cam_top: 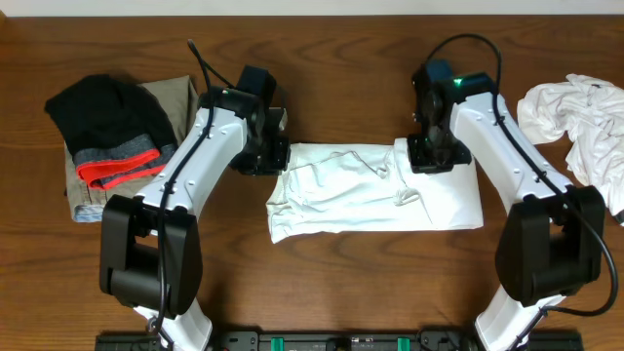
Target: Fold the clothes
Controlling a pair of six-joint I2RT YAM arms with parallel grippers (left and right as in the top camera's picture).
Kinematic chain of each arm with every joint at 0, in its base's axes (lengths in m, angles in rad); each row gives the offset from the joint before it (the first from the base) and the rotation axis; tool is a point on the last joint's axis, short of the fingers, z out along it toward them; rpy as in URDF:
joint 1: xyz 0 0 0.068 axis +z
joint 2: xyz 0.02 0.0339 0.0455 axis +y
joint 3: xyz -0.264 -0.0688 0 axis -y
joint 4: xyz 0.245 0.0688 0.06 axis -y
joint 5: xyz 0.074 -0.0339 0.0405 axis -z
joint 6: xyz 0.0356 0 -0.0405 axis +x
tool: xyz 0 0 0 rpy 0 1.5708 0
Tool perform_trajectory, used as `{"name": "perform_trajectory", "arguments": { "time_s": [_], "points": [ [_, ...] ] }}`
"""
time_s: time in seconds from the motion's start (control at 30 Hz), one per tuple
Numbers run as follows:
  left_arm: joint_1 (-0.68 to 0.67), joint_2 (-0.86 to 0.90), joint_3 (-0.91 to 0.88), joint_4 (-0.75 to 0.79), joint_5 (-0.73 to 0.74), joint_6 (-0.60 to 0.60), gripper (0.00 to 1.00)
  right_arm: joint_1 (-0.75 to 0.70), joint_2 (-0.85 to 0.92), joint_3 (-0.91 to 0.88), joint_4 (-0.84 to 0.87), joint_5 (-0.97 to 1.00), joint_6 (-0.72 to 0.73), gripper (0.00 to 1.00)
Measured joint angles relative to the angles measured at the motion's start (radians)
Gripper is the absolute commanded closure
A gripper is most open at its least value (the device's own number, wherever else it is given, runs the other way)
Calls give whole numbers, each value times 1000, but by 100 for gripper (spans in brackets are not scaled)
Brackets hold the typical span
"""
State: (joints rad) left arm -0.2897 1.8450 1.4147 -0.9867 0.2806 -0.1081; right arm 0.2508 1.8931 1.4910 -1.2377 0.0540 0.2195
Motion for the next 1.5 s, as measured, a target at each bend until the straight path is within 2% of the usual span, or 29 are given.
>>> {"name": "perform_trajectory", "arguments": {
  "time_s": [0.3, 0.53, 0.8, 1.03, 1.17, 1.5],
  "points": [
    [0, 0, 0, 0, 0, 0, 86, 18, 1, -221, 133, -60, -11, 98],
    [0, 0, 0, 0, 0, 0, 86, 72, 5, -263, 137, -291, -166, 99],
    [0, 0, 0, 0, 0, 0, 86, 16, 0, -212, 144, -112, -95, 97],
    [0, 0, 0, 0, 0, 0, 85, -82, -87, -74, 298, 35, -65, 97],
    [0, 0, 0, 0, 0, 0, 85, -134, -97, -60, 315, 65, -61, 98],
    [0, 0, 0, 0, 0, 0, 86, -153, 40, -63, 397, 20, -58, 98]
  ]
}}
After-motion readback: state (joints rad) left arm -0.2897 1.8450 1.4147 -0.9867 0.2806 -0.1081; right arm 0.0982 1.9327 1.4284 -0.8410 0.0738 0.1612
